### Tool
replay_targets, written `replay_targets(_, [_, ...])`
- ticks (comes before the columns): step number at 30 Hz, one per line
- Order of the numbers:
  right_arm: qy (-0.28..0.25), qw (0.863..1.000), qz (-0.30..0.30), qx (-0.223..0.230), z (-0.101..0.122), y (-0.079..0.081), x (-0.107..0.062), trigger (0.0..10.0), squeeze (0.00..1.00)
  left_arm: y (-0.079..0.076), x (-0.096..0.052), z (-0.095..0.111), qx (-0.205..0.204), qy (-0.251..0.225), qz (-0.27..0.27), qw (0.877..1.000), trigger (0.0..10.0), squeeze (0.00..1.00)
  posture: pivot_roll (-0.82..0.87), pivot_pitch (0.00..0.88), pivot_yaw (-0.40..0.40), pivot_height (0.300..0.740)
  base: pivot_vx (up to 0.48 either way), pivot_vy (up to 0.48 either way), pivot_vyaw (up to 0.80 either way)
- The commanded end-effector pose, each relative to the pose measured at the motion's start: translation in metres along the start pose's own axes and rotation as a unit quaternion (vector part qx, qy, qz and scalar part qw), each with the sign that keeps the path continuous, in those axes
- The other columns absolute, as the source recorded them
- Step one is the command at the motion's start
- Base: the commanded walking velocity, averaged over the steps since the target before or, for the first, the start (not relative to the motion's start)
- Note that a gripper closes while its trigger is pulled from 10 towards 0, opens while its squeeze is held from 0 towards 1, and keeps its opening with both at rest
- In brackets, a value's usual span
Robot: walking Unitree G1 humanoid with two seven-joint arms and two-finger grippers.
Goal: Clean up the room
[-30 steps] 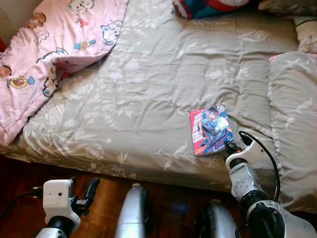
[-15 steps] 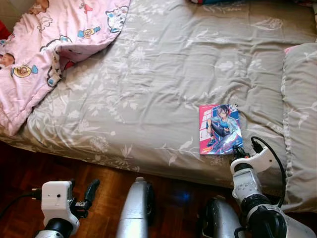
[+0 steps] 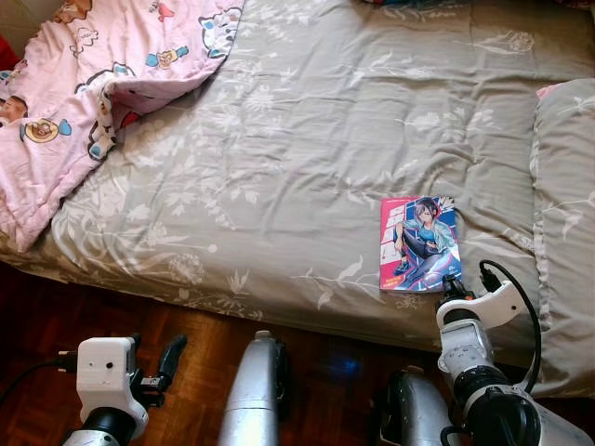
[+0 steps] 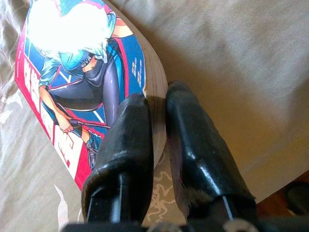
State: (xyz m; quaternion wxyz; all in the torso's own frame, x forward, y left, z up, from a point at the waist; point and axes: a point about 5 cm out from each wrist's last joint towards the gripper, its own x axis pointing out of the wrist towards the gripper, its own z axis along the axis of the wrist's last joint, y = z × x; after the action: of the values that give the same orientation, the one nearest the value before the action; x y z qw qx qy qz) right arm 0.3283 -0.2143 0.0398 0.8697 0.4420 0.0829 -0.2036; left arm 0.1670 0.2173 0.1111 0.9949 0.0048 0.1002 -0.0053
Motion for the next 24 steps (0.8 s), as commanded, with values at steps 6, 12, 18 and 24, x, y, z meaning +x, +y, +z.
replay_targets(6, [0.058, 0.998, -0.027, 0.005, -0.028, -0.018, -0.011, 10.0, 0.91, 0.003, -0.009, -0.008, 0.011, 0.028, 0.008, 1.000, 10.0, 0.00, 0.29, 0.425, 0.122, 0.657, 0.000, 0.000, 0.00])
replay_targets(12, [0.086, 0.996, -0.010, -0.025, -0.037, -0.015, -0.013, 10.0, 0.35, 0.004, -0.008, -0.008, 0.012, 0.028, 0.009, 1.000, 10.0, 0.00, 0.29, 0.421, 0.121, 0.657, 0.000, 0.000, 0.00])
replay_targets(18, [0.085, 0.996, -0.010, -0.030, -0.035, -0.015, -0.013, 10.0, 0.00, 0.003, -0.007, -0.008, 0.012, 0.027, 0.008, 1.000, 10.0, 0.00, 0.28, 0.420, 0.122, 0.657, 0.000, 0.000, 0.00])
replay_targets(24, [0.065, 0.997, -0.033, -0.031, -0.025, -0.023, -0.012, 10.0, 0.00, 0.001, -0.004, -0.008, 0.010, 0.024, 0.006, 1.000, 10.0, 0.00, 0.28, 0.417, 0.120, 0.657, 0.000, 0.000, 0.00])
